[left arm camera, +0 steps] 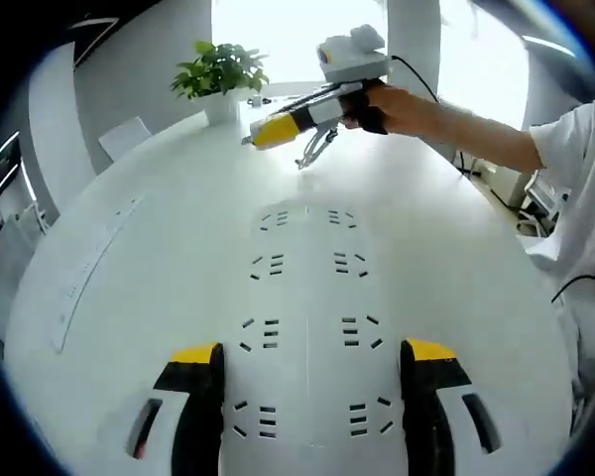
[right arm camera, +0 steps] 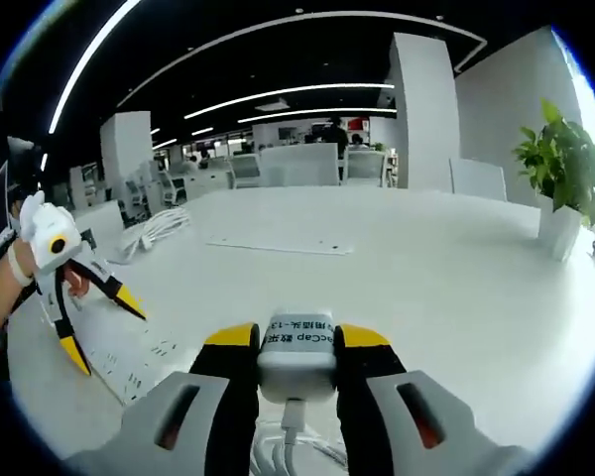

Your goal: Straighten the power strip on the desk, plug the charger into it

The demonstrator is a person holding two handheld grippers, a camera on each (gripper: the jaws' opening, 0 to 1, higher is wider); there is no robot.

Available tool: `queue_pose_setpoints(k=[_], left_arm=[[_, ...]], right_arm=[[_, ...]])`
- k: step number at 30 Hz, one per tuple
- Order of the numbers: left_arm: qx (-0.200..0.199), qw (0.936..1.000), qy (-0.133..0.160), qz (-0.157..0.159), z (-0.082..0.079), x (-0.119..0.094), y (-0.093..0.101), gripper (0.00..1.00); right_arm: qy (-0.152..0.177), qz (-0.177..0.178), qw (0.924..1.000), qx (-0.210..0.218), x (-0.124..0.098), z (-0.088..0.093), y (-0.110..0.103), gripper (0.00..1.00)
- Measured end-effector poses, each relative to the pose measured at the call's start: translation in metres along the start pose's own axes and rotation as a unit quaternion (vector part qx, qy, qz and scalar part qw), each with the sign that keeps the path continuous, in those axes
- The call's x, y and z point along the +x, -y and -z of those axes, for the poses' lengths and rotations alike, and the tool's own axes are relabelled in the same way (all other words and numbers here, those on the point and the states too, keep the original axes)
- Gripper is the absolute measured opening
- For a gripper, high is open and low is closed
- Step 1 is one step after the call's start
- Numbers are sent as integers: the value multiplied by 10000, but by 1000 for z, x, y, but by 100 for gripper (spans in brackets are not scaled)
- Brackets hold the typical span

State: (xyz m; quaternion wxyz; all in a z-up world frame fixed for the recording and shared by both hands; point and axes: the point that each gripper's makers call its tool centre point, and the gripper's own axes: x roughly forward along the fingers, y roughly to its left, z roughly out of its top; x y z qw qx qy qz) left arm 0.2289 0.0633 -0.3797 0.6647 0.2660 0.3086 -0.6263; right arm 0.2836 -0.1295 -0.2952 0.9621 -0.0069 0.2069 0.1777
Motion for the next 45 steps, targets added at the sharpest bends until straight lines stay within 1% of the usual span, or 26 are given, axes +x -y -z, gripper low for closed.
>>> queue_pose_setpoints(k=[1, 4, 5, 8, 11, 14, 16, 17, 18, 19, 21, 23, 24, 28, 30, 31, 32, 33, 36, 37, 38, 39, 40, 41, 43, 45], left_arm=[[0, 10000, 0, -3, 0, 0, 0, 73], [0, 10000, -2, -6, 0, 0, 0, 73], [-7, 10000, 1, -8, 0, 0, 0, 73], [-15, 10000, 22, -5, 0, 0, 0, 73], [-9, 10000, 59, 4, 0, -1, 0, 73], [-8, 10000, 78, 3, -1, -1, 1, 73], [-10, 10000, 82, 1, -1, -1, 1, 73], [-11, 10000, 81, -2, 0, -1, 1, 73], [-8, 10000, 79, -2, 0, -1, 1, 73], [-4, 10000, 74, 0, 0, -1, 1, 73], [1, 10000, 69, 4, 0, -1, 1, 73], [6, 10000, 73, 9, 0, -1, 1, 73], [8, 10000, 80, 12, 0, -1, 1, 73], [8, 9999, 118, 16, 0, -1, 1, 73], [7, 9999, 147, 14, 0, -1, 1, 73], [8, 9999, 165, 14, 0, -1, 1, 73], [6, 9998, 180, 14, 0, -1, 1, 73], [5, 9998, 190, 14, 0, -1, 1, 73], [13, 9998, 205, 20, -1, -1, 2, 73], [16, 9998, 205, 20, -1, -1, 2, 73], [17, 9998, 207, 18, -1, -1, 2, 73], [18, 9998, 213, 19, -1, -1, 2, 73], [16, 9998, 216, 22, -1, -1, 2, 73], [15, 9997, 222, 25, -1, -1, 2, 73], [16, 9998, 221, 30, -1, -1, 2, 73], [21, 9998, 188, 31, -1, -1, 2, 73]], right_arm=[[-88, -139, 9998, 69, -6, -3, -6, 29], [-382, -438, 9981, 178, -17, -13, -14, 28], [-490, -536, 9971, 208, -22, -18, -19, 28], [-855, -823, 9925, 305, -32, -21, -33, 28], [-1358, -1047, 9847, 296, -39, -20, -49, 28], [-1846, -1059, 9766, 297, -38, -14, -61, 28], [-2342, -1145, 9628, 708, -39, -1, -76, 28], [-2682, -1188, 9514, 937, -42, 8, -86, 28], [-2865, -1293, 9438, 1022, -43, 13, -96, 28], [-2855, -1290, 9445, 992, -40, 16, -102, 28], [-3316, -1197, 9312, 931, -37, 31, -108, 28], [-3551, -1169, 9233, 880, -31, 42, -113, 28], [-3750, -1134, 9159, 875, -28, 50, -119, 28], [-3961, -941, 9092, 875, -13, 53, -123, 28], [-4013, -816, 9079, 894, -9, 52, -121, 28], [-4058, -757, 9063, 901, -9, 52, -120, 28], [-4056, -677, 9069, 919, -7, 51, -119, 28], [-4125, -610, 9043, 915, -8, 53, -117, 28], [-4221, -456, 9012, 871, -8, 57, -115, 28], [-4216, -406, 9019, 848, -8, 58, -115, 28], [-4242, -380, 9006, 873, -7, 60, -114, 28], [-4314, -343, 8959, 1006, -9, 61, -116, 28], [-4239, -367, 8998, 964, -8, 59, -117, 28], [-4227, -325, 9008, 943, -6, 60, -117, 28], [-4277, -265, 8987, 936, -5, 63, -119, 28], [-4283, -224, 8987, 920, -5, 65, -120, 28]])
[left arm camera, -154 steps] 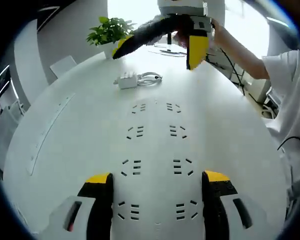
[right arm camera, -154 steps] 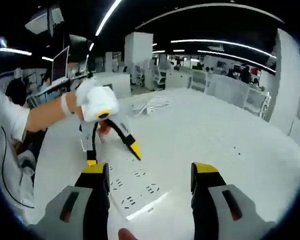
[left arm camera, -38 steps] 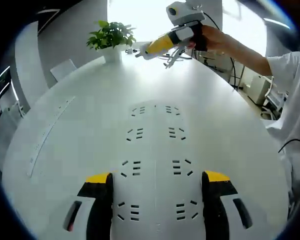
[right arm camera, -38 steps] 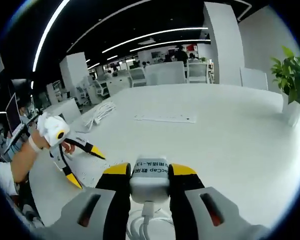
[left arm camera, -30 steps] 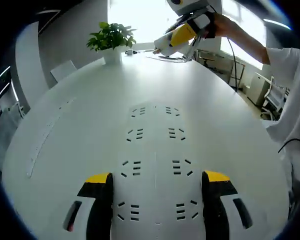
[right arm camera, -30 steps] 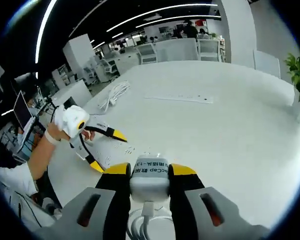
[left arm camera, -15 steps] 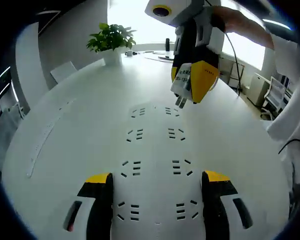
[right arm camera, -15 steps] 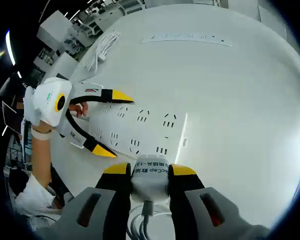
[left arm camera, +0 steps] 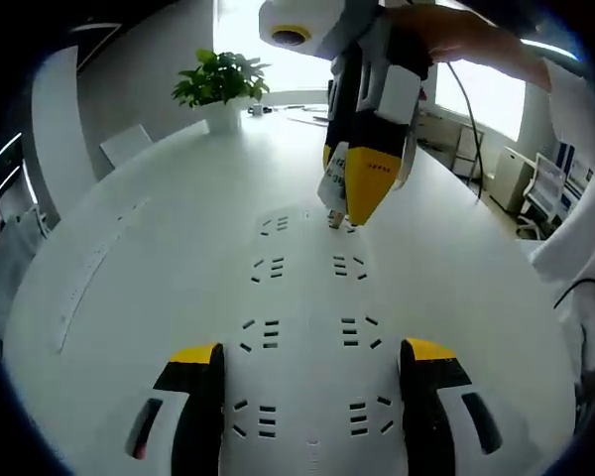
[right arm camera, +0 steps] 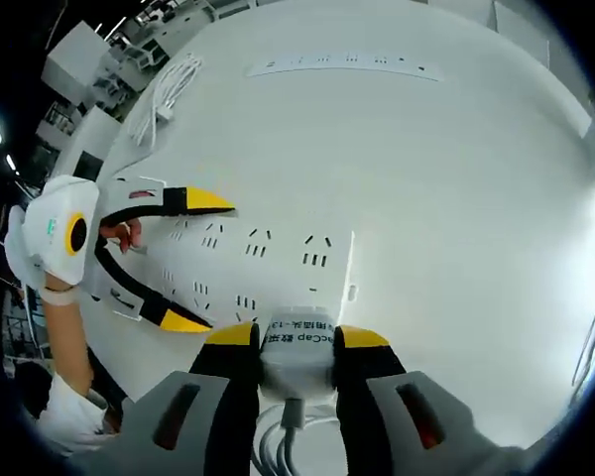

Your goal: Straighten the power strip on the desk, plug the charger into it

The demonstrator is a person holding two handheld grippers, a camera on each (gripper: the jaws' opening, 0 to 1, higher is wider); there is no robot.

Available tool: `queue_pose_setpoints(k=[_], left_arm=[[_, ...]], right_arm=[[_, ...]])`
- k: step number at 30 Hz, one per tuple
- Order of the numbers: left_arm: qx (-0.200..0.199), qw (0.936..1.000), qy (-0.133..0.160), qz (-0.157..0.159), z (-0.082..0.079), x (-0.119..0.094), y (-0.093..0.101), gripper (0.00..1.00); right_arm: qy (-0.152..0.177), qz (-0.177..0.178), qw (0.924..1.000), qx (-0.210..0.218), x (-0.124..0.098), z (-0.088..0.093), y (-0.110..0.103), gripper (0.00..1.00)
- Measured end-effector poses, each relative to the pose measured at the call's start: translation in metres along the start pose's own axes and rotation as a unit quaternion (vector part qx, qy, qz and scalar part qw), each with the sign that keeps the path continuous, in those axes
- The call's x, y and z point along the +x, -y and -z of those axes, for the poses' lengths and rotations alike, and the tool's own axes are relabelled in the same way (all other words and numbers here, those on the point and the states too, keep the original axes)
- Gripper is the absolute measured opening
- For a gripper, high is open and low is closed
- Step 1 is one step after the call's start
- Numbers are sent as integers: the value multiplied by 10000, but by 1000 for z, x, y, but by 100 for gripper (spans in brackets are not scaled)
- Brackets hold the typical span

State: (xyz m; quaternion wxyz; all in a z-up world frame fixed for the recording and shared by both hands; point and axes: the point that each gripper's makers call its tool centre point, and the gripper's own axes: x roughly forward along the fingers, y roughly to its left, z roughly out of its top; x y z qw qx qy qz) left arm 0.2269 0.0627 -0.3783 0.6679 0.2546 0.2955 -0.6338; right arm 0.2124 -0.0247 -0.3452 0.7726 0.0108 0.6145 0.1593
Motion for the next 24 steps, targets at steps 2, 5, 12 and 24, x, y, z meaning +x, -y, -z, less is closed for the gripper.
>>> queue_pose_setpoints(k=[2, 5, 12, 24], left_arm=[[5, 10000, -49, -2, 0, 0, 0, 73], [17, 10000, -67, -1, 0, 0, 0, 73], [46, 9999, -148, -16, -1, 2, -1, 73], [76, 9997, -203, -69, -1, 1, -4, 72]], right_arm=[[26, 50, 10000, 17, -2, -1, -1, 28], [35, 158, 9999, 25, -2, 1, -4, 28], [52, 550, 9983, -166, -3, 8, -9, 27], [131, 826, 9962, -234, 6, -19, 5, 27]])
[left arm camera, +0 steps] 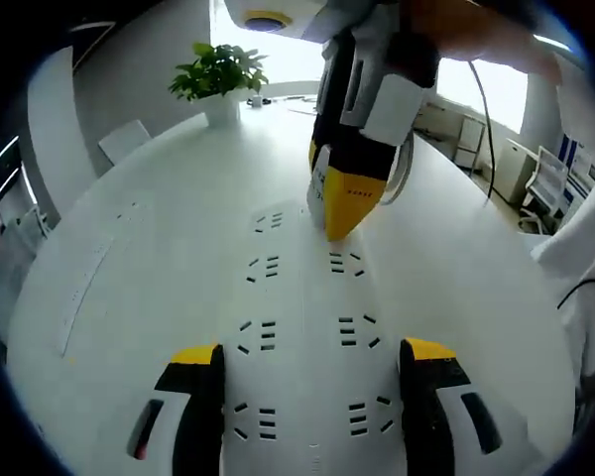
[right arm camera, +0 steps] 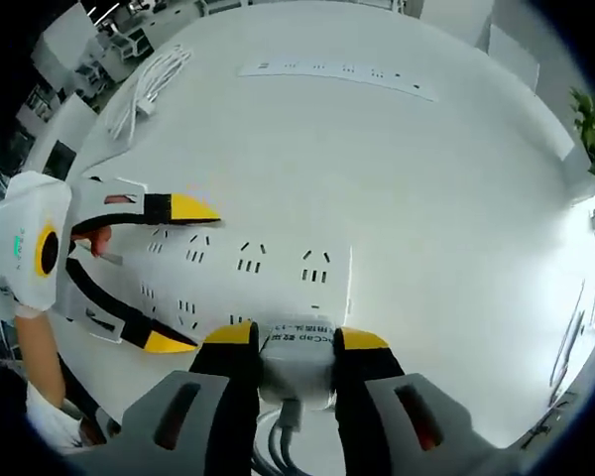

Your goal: Straighten the power strip on the desk, plug the charger into it

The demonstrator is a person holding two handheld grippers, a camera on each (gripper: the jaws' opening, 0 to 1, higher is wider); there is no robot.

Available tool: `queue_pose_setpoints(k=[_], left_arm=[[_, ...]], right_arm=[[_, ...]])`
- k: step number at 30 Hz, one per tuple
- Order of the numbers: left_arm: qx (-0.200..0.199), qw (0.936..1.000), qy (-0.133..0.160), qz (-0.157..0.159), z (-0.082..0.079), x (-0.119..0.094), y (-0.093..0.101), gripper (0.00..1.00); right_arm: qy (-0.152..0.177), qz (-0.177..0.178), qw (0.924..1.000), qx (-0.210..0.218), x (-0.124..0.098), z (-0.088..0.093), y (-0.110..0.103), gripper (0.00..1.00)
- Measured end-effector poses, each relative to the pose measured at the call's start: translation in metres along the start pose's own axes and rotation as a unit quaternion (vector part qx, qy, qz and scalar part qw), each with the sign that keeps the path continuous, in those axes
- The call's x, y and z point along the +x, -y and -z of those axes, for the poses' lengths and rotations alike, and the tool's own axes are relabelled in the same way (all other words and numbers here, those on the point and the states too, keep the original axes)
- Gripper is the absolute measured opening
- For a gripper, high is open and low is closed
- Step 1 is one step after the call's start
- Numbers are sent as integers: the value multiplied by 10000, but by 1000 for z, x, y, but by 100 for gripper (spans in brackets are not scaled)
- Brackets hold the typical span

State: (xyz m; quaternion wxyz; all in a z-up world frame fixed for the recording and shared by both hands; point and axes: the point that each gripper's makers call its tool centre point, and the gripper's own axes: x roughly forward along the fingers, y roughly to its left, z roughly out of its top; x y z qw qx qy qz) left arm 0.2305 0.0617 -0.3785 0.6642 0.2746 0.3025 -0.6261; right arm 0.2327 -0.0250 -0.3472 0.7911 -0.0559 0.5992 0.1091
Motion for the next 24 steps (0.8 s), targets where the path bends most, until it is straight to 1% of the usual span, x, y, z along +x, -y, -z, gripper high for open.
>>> queue_pose_setpoints(k=[1, 2, 3, 4, 5, 6, 7, 8, 9, 10, 11, 14, 17, 18, 21, 22, 23, 24], left_arm=[[5, 10000, -9, -1, 0, 0, 0, 72], [11, 10000, -13, -1, 0, 0, 0, 72], [13, 10000, -16, -4, 0, 0, 0, 72], [15, 10000, -13, -6, 0, 0, 0, 72], [10, 10000, -11, -14, 1, -1, 0, 72], [5, 10000, -15, -22, 1, -1, 0, 72], [-4, 10000, -25, -29, 1, -1, 1, 72], [-18, 10000, -37, -39, 1, -1, 1, 72], [-19, 10000, -43, -44, 1, -1, 1, 71], [-20, 10000, -48, -50, 2, -1, 1, 71], [-31, 10000, -51, -59, 2, -2, 0, 71], [-42, 9999, -51, -77, 2, -2, 1, 71], [-31, 10000, -50, -79, 2, -2, 1, 71], [-31, 9999, -47, -84, 2, -2, 1, 71], [-68, 9999, -24, -106, 2, -2, 1, 72], [-106, 9999, -21, -115, 3, -2, 0, 72], [-144, 9998, -22, -133, 3, -2, 0, 72], [-183, 9997, -18, -157, 3, -2, 0, 72]], right_arm=[[23, -23, 10000, 17, -1, 3, 0, 27], [214, 87, 9997, -34, -2, 4, -1, 27], [228, 76, 9997, -33, -3, 8, -5, 27], [-155, -155, 9998, -9, -4, 9, -6, 27], [-123, -161, 9998, -2, -3, 6, -4, 27], [-463, -416, 9980, 95, -4, 7, -7, 26], [-403, -353, 9985, 78, 1, -7, 0, 26], [6, -47, 10000, -22, 7, -19, 6, 26], [-58, 18, 9999, -96, 7, -16, 4, 26], [178, 144, 9997, -116, 7, -18, 5, 26], [168, 132, 9997, -77, 6, -15, 4, 26], [323, 217, 9992, -113, 3, -11, 1, 26], [263, 170, 9995, -61, 2, -10, 3, 26], [270, 32, 9996, 49, 1, -8, 3, 26], [312, 15, 9995, 11, 0, -5, 0, 27], [331, 124, 9992, -185, -1, 0, -3, 27], [354, 184, 9989, -241, -1, 4, -4, 28], [380, 228, 9982, -411, -2, 6, -6, 28]])
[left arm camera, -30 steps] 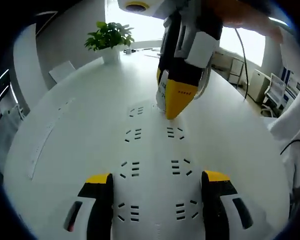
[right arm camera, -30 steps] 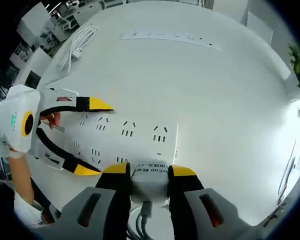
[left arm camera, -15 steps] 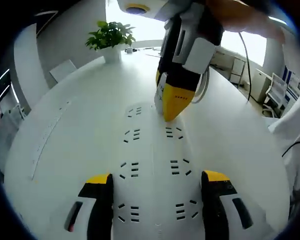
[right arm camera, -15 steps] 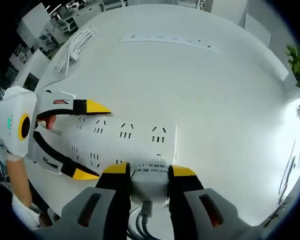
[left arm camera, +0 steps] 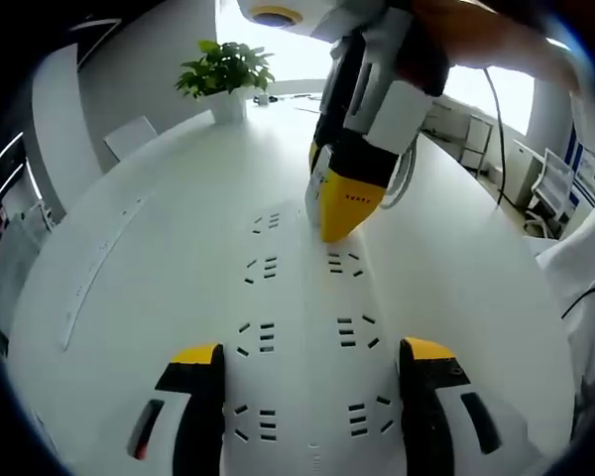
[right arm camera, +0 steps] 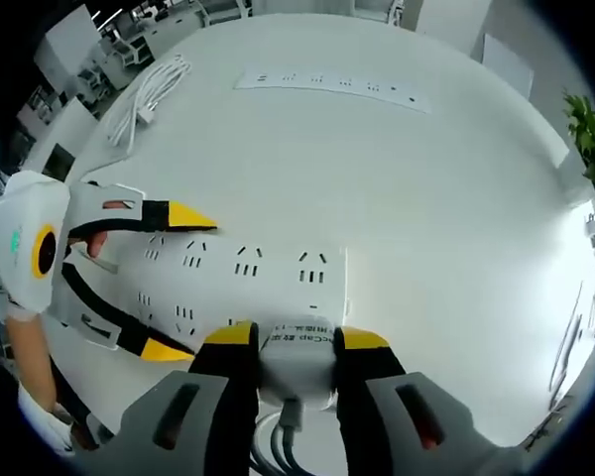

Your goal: Straighten the power strip on the desk, plug the charger into it

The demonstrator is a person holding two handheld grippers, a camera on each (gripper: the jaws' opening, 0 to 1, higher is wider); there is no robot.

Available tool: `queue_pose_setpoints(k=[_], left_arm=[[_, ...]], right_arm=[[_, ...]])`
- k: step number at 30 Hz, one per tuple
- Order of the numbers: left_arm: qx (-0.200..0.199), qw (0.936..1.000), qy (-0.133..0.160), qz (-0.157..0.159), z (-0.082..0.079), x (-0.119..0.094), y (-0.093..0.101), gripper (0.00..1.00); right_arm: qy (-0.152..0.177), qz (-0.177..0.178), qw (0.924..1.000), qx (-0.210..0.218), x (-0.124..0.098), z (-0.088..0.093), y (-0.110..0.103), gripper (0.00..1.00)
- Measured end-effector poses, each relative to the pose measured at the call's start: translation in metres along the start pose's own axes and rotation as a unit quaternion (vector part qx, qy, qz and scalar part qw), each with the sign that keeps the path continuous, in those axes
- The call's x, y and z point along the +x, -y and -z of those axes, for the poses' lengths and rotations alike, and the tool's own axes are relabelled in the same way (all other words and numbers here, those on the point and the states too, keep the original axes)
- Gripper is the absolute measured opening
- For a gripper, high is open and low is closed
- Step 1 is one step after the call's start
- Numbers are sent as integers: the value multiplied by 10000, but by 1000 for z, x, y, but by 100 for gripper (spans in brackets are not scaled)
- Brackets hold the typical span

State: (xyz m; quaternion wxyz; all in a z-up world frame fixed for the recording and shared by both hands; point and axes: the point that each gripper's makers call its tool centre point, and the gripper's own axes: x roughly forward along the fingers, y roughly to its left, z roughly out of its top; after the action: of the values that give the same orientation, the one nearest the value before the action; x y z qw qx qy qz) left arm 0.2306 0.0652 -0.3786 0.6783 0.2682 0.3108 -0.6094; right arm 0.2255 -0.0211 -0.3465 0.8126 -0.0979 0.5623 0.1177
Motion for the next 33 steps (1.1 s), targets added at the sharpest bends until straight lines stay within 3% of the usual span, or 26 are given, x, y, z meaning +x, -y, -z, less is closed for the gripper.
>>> queue_pose_setpoints(k=[11, 15, 20, 27, 31, 33], left_arm=[[-55, 10000, 56, 19, -1, 0, 0, 72], [-62, 10000, 66, 36, -1, 0, 0, 72], [-61, 10000, 47, 37, -1, 0, 1, 72], [-61, 10000, 50, 32, -1, 0, 0, 72], [-60, 10000, 36, 27, -1, 0, 0, 72], [-60, 10000, 45, 26, -1, 0, 0, 72]], right_arm=[[-45, -243, 9991, -345, -16, 27, -14, 35], [103, -344, 9987, -361, -21, 11, -8, 39], [146, -463, 9984, -284, -35, 13, -10, 43], [177, -329, 9987, -343, -44, 10, 1, 45], [38, -345, 9989, -325, -32, 11, -1, 41], [-79, -241, 9986, -474, -29, 12, 1, 29]])
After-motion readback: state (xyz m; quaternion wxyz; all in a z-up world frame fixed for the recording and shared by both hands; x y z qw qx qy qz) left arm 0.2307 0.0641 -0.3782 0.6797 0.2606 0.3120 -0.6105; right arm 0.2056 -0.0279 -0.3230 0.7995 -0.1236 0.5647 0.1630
